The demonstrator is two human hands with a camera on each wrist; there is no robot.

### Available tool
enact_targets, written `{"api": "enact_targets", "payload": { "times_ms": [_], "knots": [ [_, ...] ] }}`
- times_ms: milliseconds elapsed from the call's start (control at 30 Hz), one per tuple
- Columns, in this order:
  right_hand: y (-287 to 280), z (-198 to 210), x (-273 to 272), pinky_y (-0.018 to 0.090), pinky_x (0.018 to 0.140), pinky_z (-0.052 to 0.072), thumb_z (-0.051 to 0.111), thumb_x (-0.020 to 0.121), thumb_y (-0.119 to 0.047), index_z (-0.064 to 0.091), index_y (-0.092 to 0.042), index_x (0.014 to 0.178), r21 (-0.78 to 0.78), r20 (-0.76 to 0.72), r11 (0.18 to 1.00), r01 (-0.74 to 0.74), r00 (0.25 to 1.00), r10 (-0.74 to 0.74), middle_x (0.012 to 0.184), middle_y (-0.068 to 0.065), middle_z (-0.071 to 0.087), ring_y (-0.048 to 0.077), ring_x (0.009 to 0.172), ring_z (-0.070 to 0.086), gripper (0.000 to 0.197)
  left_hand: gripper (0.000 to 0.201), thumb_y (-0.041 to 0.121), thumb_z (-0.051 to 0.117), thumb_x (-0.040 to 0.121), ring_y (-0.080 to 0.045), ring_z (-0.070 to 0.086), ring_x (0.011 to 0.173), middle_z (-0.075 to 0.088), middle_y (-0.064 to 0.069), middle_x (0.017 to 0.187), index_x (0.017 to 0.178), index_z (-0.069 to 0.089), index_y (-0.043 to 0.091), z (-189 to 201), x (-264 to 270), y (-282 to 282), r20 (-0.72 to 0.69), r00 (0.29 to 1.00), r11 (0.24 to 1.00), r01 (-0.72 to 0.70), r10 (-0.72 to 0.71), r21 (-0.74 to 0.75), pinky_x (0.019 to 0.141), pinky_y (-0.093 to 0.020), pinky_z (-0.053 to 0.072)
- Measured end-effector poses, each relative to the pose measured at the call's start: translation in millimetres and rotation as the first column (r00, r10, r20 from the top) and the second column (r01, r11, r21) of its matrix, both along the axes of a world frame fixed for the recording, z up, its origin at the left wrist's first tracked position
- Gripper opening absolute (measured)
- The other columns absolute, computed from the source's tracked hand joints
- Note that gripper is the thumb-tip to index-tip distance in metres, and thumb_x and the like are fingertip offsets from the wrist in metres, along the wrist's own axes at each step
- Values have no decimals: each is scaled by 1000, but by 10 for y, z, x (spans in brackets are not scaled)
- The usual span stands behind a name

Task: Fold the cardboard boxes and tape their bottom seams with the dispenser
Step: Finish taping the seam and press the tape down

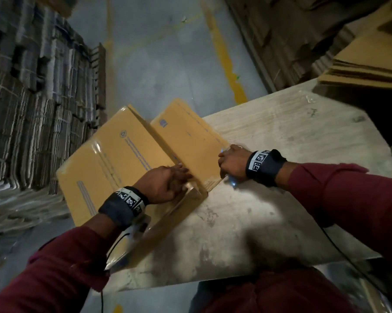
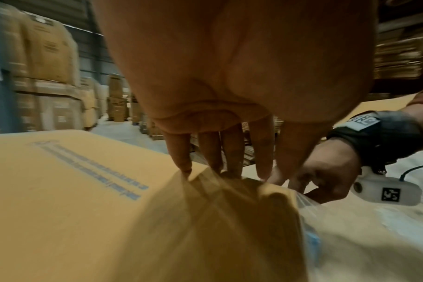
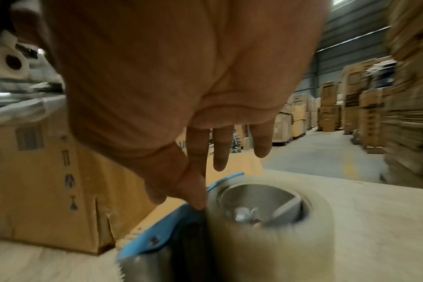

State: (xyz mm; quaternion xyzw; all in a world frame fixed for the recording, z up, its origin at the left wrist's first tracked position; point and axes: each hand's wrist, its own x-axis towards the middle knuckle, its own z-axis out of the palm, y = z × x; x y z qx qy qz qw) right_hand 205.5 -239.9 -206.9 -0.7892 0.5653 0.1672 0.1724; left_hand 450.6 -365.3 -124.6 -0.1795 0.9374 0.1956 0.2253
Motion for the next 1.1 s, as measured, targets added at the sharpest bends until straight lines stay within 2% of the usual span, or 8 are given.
{"api": "enact_targets", "payload": {
  "times_ms": [133,333,433,500,733,900,1000,1100],
  "knots": [
    [382,-32,395,49,107,43,62,81,-16,56,-30,144,-70,286,950,303,919,-272,142,0,56,25,137,46,64,52,50,57,93,-7,35,150,41,20,160,145,53,47,-68,45,-170,53,970,960,241,-236,-142,105,-37,49],
    [857,-304,1609,17,116,26,69,85,-10,22,-27,162,270,761,489,830,128,-637,164,-6,30,9,147,31,92,78,74,55,84,-14,34,152,34,15,165,155,40,44,-210,103,-418,4,903,899,428,-430,-93,110,-44,46],
    [788,-471,2113,19,117,30,68,83,-5,20,-28,162,283,830,342,896,-50,-556,164,-10,30,7,148,31,96,87,72,59,83,-17,25,156,25,10,169,160,33,40,-224,143,-452,7,886,884,463,-463,-65,115,-45,40],
    [696,-531,2326,27,120,33,65,81,0,20,-22,163,267,863,262,927,-109,-494,165,-6,27,9,149,30,95,88,71,62,85,-17,22,157,21,8,170,161,31,39,-232,149,-448,12,879,877,476,-476,-63,116,-47,39],
    [408,-757,2729,53,119,33,54,70,-12,1,-24,163,86,799,115,990,0,-601,169,7,-17,39,155,10,108,89,71,63,85,-16,16,158,19,9,170,161,29,39,-296,157,-493,-22,874,874,485,-485,-34,119,-51,34],
    [476,-793,2965,57,119,26,45,67,-20,5,-42,161,64,800,131,989,28,-599,171,10,-6,35,157,3,104,88,69,66,86,-16,18,158,22,7,170,161,31,37,-256,174,-499,-36,862,863,505,-506,-31,121,-49,32],
    [620,-753,2925,53,113,41,56,88,-34,34,-65,144,198,897,70,978,-152,-414,168,0,21,25,152,24,68,99,83,49,76,-17,17,158,21,5,170,161,31,36,-237,188,-475,-33,860,860,509,-510,-35,121,-48,33],
    [563,-510,2634,37,111,46,72,84,-61,62,-36,137,376,894,-158,913,-402,-199,150,-9,52,5,136,48,59,94,78,54,79,-16,17,158,21,6,170,161,31,37,-239,183,-458,-42,868,869,495,-495,-27,121,-48,32]
  ]
}}
